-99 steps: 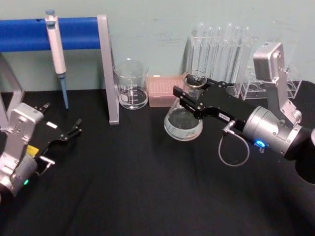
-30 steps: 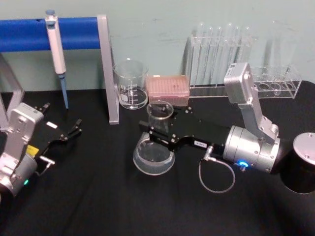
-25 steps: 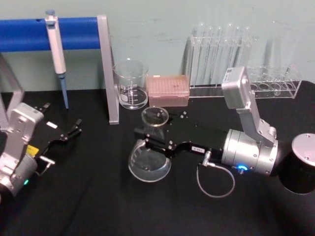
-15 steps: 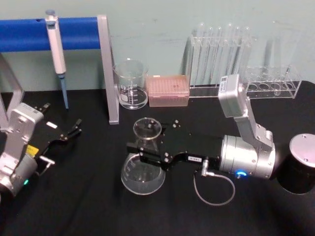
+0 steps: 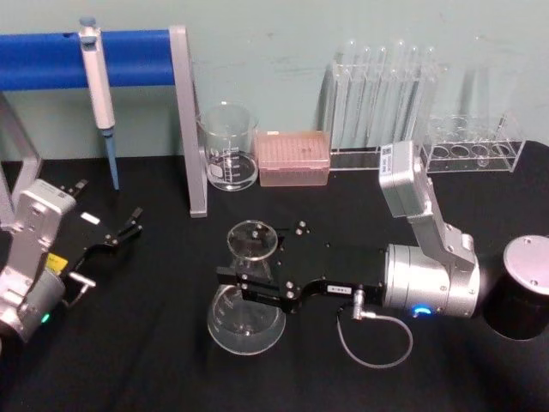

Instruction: Grasp the erlenmeyer flask with one hand, shake it three times, then place it back.

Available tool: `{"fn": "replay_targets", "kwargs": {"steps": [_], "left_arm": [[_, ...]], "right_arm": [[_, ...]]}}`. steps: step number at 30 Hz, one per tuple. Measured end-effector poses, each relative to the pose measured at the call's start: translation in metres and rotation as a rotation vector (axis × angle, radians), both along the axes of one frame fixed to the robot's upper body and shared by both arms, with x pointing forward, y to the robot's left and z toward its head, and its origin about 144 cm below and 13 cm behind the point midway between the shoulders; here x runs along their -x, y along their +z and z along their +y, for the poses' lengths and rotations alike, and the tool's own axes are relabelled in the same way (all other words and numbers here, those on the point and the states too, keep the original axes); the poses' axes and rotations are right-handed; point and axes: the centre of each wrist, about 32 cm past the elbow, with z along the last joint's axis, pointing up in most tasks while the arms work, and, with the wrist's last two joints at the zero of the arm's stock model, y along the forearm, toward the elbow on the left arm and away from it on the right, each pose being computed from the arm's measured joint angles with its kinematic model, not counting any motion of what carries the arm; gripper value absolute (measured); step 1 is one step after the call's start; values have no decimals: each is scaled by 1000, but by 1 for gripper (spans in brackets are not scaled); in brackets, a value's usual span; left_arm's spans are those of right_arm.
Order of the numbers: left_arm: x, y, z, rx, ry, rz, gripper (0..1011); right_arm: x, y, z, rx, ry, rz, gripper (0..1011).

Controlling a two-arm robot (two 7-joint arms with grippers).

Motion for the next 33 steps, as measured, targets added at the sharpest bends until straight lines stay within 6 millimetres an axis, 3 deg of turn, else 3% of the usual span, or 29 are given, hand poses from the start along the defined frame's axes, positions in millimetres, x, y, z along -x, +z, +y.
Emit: {"fn": "replay_targets", "kwargs": {"steps": [13, 33], "left_arm": [[0, 0, 0, 0, 0, 0, 1001], [0, 0, 0, 0, 0, 0, 1001]], "right_arm": [[-3, -2, 0, -17, -100, 13, 449], [-7, -7, -3, -71, -560, -1, 449]]}}
